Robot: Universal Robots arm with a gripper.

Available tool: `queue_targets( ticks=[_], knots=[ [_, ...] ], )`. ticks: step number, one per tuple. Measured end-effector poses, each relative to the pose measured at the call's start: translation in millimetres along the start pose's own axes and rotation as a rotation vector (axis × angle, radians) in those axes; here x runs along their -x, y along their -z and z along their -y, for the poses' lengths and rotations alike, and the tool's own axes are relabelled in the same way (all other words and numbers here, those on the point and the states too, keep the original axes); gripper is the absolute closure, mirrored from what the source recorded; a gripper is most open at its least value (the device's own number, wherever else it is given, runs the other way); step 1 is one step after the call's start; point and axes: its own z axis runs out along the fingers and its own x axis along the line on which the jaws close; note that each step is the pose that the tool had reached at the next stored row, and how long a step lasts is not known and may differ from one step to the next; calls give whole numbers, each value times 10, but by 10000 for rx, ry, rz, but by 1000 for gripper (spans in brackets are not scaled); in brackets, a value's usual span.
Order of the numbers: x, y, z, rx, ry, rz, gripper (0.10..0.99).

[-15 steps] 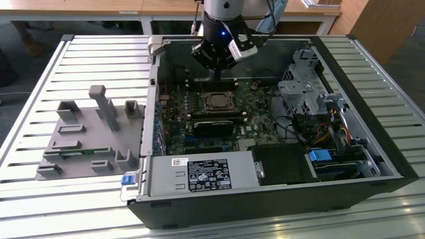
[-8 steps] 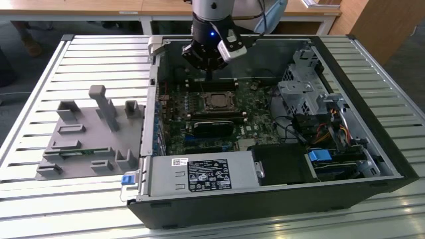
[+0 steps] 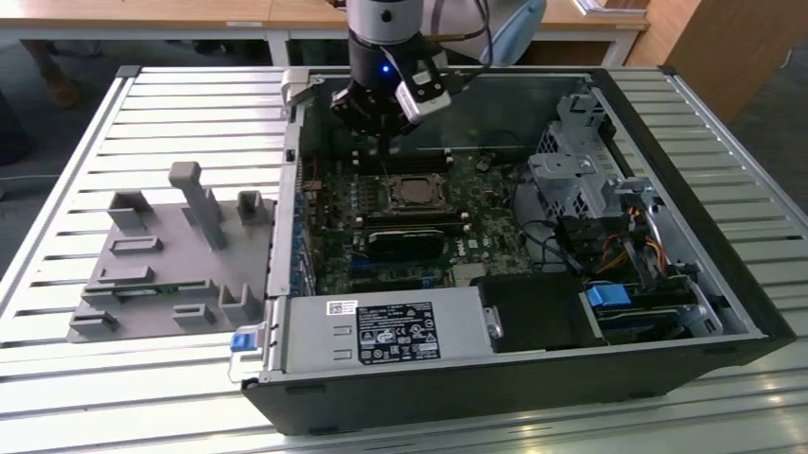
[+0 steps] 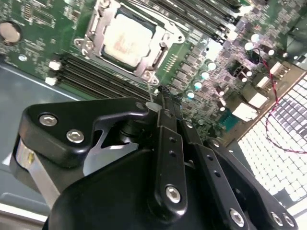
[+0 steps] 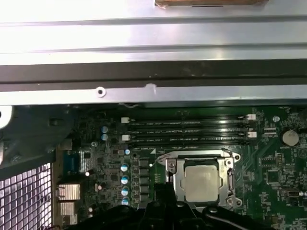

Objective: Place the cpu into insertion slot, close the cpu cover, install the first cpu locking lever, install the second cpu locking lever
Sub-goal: 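Install the first cpu locking lever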

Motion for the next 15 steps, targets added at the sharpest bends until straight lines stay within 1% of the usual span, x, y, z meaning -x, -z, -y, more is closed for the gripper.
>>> queue_targets(
  ticks=[3,10,12,15],
  knots=[
    [-58,-24,3,5,1,22,969],
    [-175,-80,12,3,1,22,969],
    [-189,-93,8,2,1,21,969],
    [-201,-103,-19,1,1,21,969]
  ],
)
